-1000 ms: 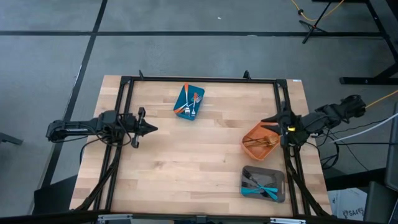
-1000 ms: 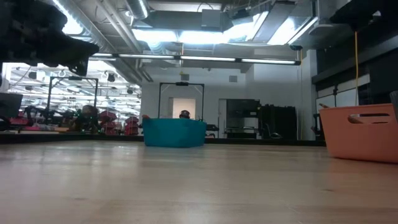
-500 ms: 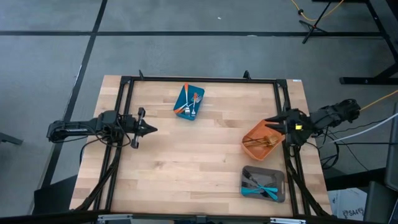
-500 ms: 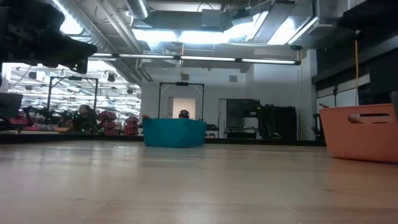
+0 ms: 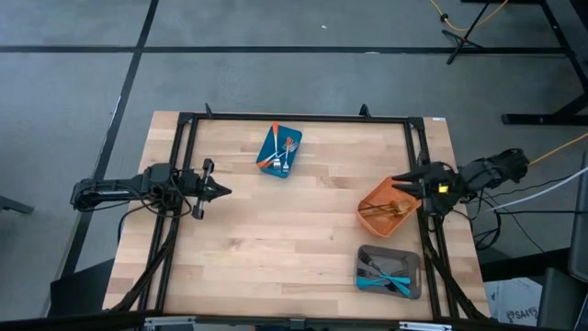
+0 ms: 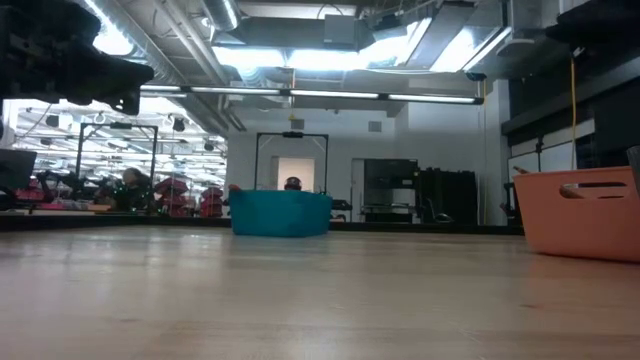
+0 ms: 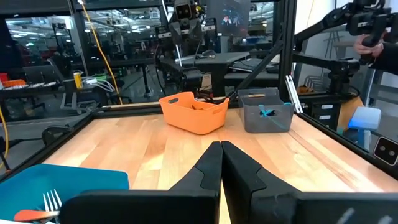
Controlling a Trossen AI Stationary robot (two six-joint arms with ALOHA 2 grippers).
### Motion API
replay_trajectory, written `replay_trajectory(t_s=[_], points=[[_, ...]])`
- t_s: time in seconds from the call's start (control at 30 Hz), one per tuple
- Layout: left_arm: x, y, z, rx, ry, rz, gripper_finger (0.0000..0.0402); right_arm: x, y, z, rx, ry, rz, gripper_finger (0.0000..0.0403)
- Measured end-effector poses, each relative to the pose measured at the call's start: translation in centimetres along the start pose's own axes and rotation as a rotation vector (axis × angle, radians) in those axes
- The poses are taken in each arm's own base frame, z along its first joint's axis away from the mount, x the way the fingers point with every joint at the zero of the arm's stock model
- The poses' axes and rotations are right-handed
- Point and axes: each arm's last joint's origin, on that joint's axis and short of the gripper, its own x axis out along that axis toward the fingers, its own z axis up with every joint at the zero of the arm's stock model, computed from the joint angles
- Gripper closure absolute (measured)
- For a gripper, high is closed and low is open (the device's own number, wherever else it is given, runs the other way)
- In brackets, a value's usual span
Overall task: Sort silverware by color (type)
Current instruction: Return to Home Position
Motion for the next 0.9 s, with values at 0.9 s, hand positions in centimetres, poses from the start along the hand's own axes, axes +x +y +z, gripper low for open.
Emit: replay_trajectory(t_s=[0.9], points=[[0.0, 0.0, 0.0, -0.002, 0.001, 0.006, 0.04, 5.2, 1.2, -7.7, -0.012, -0.047, 0.018, 0.0313]])
